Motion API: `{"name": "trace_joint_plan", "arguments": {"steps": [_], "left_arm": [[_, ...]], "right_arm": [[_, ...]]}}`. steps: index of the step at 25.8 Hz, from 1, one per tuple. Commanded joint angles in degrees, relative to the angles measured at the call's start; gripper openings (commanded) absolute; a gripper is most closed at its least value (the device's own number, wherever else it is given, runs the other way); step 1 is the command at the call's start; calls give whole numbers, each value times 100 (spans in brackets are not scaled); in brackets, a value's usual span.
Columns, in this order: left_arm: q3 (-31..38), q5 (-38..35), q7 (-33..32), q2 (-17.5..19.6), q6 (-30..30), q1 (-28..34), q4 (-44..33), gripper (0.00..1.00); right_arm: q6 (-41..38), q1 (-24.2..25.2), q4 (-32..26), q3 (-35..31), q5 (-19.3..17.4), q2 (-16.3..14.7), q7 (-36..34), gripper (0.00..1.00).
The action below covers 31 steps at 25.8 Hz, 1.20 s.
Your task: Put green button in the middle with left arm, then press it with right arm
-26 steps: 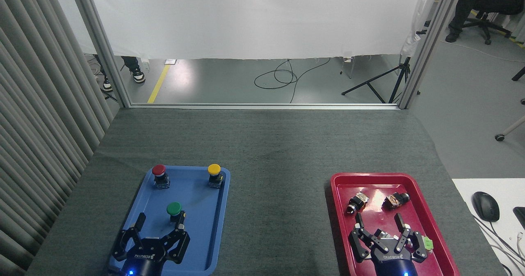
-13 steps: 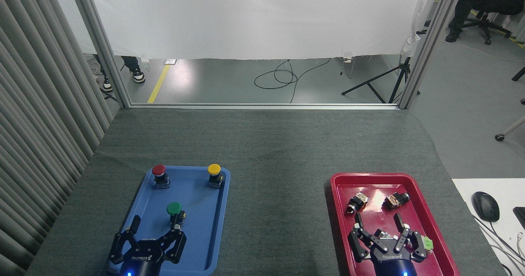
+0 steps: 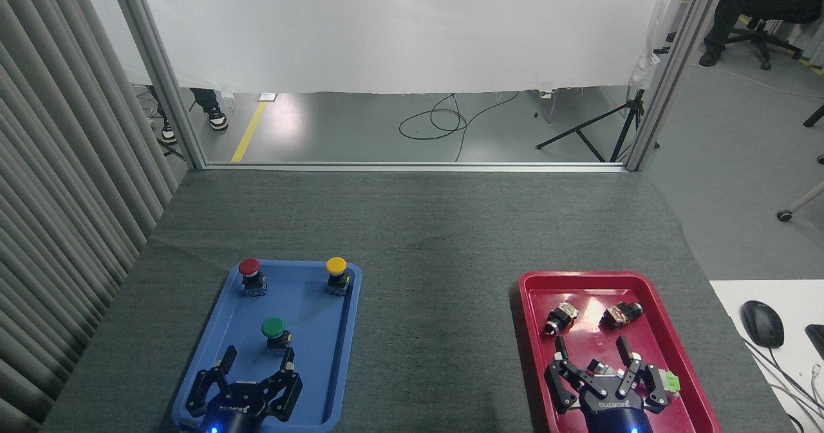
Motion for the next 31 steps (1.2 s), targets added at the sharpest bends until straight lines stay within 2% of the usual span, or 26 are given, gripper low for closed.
{"name": "trace_joint_plan", "arguments": {"steps": [1, 23, 27, 31], "left_arm": [[0, -3, 6, 4, -59, -41, 62, 99], [0, -38, -2, 13, -50, -49, 115, 98], [0, -47, -3, 13, -42, -93, 405, 97], [0, -38, -11, 40, -138, -480, 1082, 98]], "right_arm": [[-1, 28, -8, 8, 1, -5, 6, 100], [-1, 64, -16, 0, 19, 4, 6, 100], [-1, 64, -16, 0, 19, -5, 6, 100], [7, 64, -16, 0, 19, -5, 6, 100]]}}
